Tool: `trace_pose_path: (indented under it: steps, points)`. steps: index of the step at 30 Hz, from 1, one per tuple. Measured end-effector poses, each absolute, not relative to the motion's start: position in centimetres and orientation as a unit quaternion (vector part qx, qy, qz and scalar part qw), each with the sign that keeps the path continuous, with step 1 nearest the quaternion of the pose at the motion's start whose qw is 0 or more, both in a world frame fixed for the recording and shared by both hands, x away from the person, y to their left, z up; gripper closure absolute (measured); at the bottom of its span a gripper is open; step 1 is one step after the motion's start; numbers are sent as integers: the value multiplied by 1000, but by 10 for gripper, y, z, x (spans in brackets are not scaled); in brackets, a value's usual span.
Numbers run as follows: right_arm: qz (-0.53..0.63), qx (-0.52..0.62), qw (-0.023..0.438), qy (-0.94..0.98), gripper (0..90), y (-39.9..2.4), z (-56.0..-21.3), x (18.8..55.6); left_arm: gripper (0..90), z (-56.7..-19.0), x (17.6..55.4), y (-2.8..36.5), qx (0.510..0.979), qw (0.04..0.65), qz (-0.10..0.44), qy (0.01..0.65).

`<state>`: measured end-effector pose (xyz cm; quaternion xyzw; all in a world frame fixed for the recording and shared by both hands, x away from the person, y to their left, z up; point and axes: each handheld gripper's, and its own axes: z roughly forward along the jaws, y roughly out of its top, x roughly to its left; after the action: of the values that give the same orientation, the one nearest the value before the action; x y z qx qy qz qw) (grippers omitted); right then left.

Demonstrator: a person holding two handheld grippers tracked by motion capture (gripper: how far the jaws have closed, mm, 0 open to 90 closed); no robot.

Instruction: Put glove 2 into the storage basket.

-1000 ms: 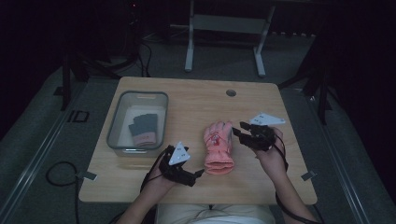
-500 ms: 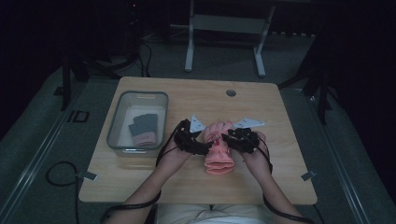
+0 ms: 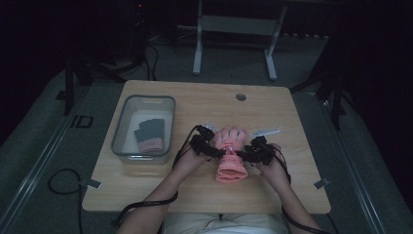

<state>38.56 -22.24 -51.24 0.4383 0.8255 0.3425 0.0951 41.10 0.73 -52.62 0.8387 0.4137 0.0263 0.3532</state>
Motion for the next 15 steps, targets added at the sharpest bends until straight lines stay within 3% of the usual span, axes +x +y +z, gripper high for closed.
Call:
trace_pose_path:
  steps: [3, 5, 9, 12, 15]
  points:
    - [336, 440, 93, 827, 499, -219, -515, 387, 235, -535, 416, 10, 824, 364, -19, 434]
    - [338, 444, 84, 825, 505, -218, -518, 389, 323, -543, 419, 13, 807, 384, -64, 443]
    - [344, 453, 57, 821, 623, -218, -520, 391, 517, -549, 420, 15, 789, 410, -111, 444]
    - [344, 438, 71, 827, 690, -214, -519, 388, 688, -541, 417, 13, 804, 408, -88, 425]
    - [356, 440, 70, 822, 725, -215, -515, 387, 748, -532, 413, 11, 806, 408, -76, 422]
